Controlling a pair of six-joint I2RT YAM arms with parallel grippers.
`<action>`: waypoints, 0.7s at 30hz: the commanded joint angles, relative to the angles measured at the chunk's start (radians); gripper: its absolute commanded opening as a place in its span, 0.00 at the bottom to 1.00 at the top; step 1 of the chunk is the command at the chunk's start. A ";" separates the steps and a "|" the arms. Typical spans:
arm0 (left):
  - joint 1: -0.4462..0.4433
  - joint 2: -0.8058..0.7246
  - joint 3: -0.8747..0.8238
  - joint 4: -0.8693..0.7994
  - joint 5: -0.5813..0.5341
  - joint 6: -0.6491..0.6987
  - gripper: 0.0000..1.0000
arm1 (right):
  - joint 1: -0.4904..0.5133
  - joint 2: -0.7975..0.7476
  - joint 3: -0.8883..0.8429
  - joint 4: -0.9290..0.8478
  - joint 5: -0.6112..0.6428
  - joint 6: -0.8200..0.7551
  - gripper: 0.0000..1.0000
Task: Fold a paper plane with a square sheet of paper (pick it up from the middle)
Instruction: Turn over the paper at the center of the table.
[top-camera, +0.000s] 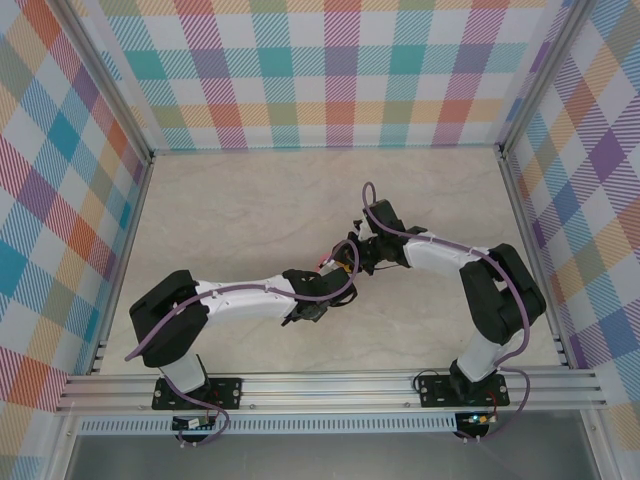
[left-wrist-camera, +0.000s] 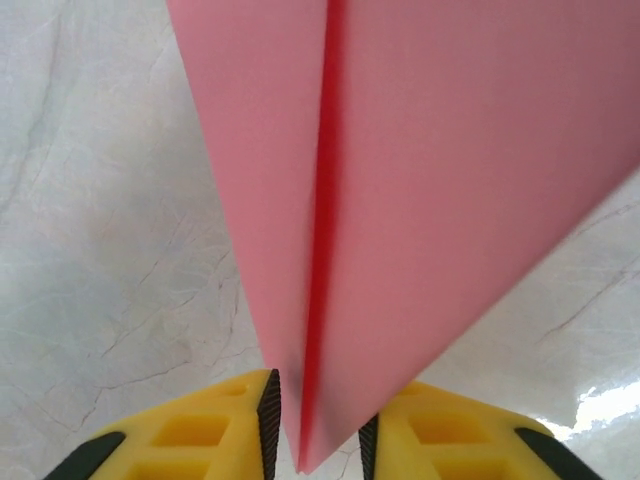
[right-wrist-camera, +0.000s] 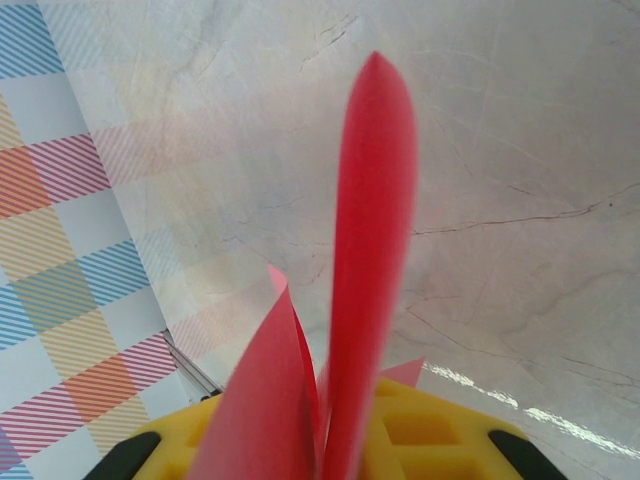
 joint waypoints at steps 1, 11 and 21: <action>-0.015 0.000 0.015 -0.019 -0.044 0.005 0.23 | 0.005 -0.028 0.024 -0.025 -0.015 0.003 0.19; -0.017 -0.012 0.031 -0.030 -0.058 0.006 0.07 | 0.005 -0.046 0.027 -0.055 0.002 -0.013 0.24; 0.042 -0.140 0.012 0.029 0.182 -0.060 0.02 | -0.050 -0.193 0.037 -0.251 0.162 -0.099 0.61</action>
